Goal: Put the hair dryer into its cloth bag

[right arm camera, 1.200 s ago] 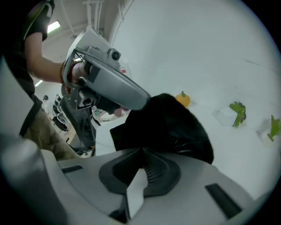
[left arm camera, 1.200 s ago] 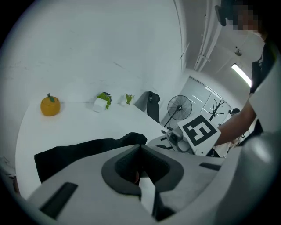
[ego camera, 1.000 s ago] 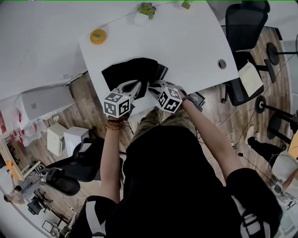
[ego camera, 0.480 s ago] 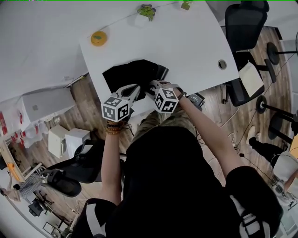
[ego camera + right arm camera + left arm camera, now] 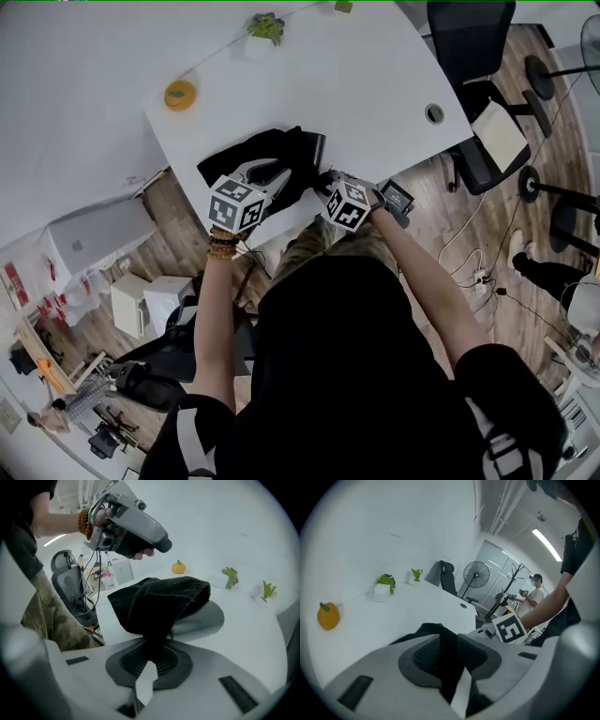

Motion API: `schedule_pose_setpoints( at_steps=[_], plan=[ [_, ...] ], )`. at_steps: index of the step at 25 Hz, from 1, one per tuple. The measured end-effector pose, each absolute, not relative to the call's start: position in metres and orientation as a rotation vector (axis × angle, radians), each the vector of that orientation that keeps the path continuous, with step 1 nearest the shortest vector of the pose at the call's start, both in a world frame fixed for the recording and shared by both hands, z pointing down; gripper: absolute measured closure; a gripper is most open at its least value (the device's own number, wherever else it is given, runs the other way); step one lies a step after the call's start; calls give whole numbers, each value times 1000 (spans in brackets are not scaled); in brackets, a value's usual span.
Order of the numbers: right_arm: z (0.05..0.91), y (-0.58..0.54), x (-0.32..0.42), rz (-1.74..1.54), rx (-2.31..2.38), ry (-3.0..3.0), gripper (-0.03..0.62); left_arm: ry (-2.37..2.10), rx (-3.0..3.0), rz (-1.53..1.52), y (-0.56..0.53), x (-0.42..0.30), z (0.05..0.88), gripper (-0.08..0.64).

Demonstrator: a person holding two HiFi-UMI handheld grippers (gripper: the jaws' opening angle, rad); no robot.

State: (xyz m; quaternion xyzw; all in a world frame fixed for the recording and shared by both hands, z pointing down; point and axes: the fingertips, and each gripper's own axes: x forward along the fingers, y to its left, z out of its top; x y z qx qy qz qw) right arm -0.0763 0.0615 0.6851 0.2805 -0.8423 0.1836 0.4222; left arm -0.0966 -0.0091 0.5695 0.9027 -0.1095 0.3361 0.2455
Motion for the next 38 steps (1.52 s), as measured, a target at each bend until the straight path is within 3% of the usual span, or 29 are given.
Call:
schedule_pose_setpoints(
  at_steps=[4,9,16,21,25,38],
  plan=[
    [692,58,-48,618,826,-2056,557,-290,2540,1152,-62,-82,599,431],
    [698,60,-31,689,855,-2017,557,-135,2527,1410,-108,-49,650,445],
    [706,44,-43,652,890,-1998,557,43,2195,1312,-106,-42,684,397],
    [704,63,-26,725,947,-1980,557,5,2171,1228,-92,-20,686,455],
    [703,60,-18,759,968,-1974,557,9,2185,1370,-84,-16,700,527],
    [674,32,75,693,1226,-1921,557,-84,2484,1077,-111,22,608,534]
  ],
)
